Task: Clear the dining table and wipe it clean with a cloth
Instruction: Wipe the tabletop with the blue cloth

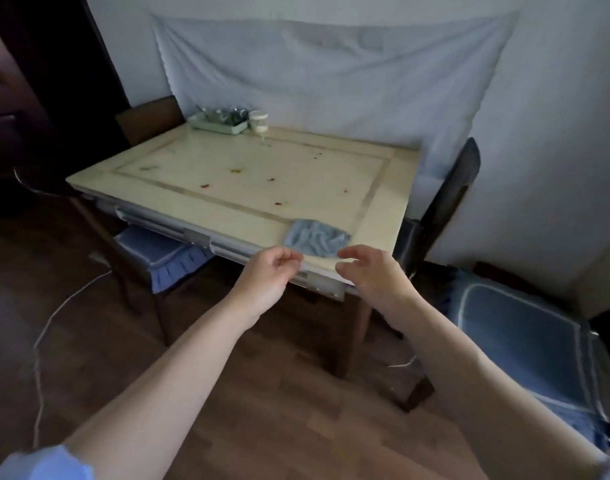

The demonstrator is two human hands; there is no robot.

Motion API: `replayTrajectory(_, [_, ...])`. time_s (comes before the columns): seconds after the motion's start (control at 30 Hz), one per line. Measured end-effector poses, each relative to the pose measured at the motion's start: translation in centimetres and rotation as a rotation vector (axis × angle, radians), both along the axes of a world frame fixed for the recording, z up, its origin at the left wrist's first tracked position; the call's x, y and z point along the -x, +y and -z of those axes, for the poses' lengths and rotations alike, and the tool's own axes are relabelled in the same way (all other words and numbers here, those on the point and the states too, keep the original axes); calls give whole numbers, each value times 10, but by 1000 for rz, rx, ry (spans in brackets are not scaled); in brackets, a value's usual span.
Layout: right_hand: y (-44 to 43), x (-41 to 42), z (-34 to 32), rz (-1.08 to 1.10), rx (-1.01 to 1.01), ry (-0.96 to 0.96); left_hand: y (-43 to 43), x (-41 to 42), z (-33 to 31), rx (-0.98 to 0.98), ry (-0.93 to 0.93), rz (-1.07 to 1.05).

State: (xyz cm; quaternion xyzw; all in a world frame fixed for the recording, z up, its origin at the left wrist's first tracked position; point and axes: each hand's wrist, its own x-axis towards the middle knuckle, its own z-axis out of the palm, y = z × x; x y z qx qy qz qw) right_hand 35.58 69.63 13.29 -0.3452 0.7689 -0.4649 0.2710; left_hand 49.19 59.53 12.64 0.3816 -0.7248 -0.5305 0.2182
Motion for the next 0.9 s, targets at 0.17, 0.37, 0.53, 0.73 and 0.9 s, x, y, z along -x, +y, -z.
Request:
replayTrajectory(0.17, [-78, 31, 19, -15, -85, 27, -78, 37, 29, -18, -53, -10])
replayTrajectory(0.37, [-167, 87, 54, -65, -119, -17, -154, 91, 57, -8, -133, 15])
replayTrajectory(0.53, [-224, 120, 84, -67, -207, -52, -210, 129, 79, 0, -195, 42])
replayTrajectory(0.73, [-275, 143, 142, -61, -296, 29, -262, 156, 122, 26, -263, 122])
replayTrajectory(0.9, [-319, 146, 197, -45, -580, 199, -305, 163, 162, 32, -324, 303])
